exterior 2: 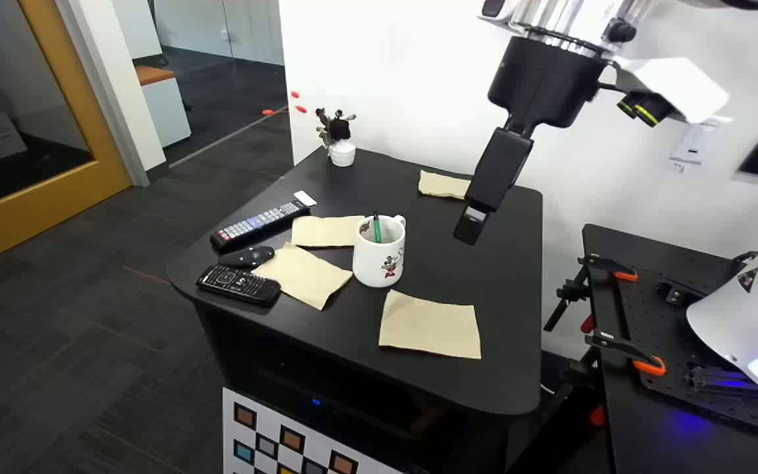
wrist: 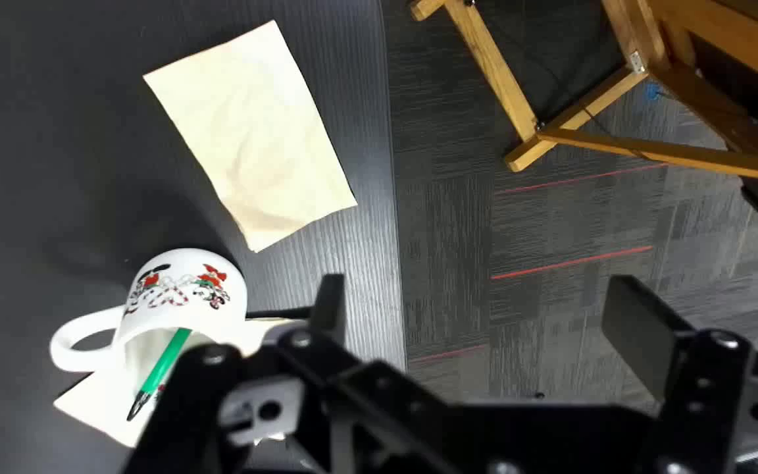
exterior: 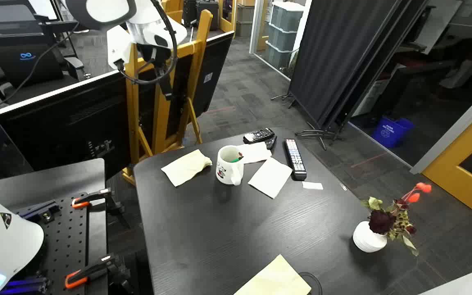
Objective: Remove the pen from the mug and put it on the table
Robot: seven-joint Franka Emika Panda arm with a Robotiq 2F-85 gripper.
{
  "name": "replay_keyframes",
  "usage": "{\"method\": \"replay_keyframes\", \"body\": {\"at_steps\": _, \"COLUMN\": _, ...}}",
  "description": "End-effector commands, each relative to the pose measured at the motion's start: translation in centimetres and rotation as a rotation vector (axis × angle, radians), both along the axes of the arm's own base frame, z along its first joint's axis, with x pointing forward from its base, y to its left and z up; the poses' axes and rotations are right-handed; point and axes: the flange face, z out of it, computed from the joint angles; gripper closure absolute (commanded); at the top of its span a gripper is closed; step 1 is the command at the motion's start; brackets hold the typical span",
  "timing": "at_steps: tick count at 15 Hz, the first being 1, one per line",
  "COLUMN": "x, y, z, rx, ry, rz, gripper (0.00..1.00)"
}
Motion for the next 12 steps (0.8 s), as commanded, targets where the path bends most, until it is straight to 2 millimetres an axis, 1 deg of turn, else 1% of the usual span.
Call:
{"method": "replay_keyframes", "body": {"at_steps": 1, "x": 0.0, "y": 0.0, "z": 0.0, "rx": 0.0, "ry": 0.001, "rz": 0.0, "gripper": 0.0}}
{"method": "replay_keyframes", "body": {"at_steps": 6, "x": 0.2, "y": -0.2, "z": 0.1, "rx": 0.0, "ry": -0.002, "rz": -0.011, "gripper": 0.0}}
{"method": "replay_keyframes", "body": {"at_steps": 9, "x": 0.8, "y": -1.5, "z": 0.2, "rx": 0.001, "ry": -0.02, "rz": -0.099, "gripper": 0.0}}
{"method": "replay_keyframes", "body": {"at_steps": 12, "x": 1.8, "y": -3.5, "z": 0.1, "rx": 0.004, "ry": -0.033, "rz": -0.22, "gripper": 0.0}}
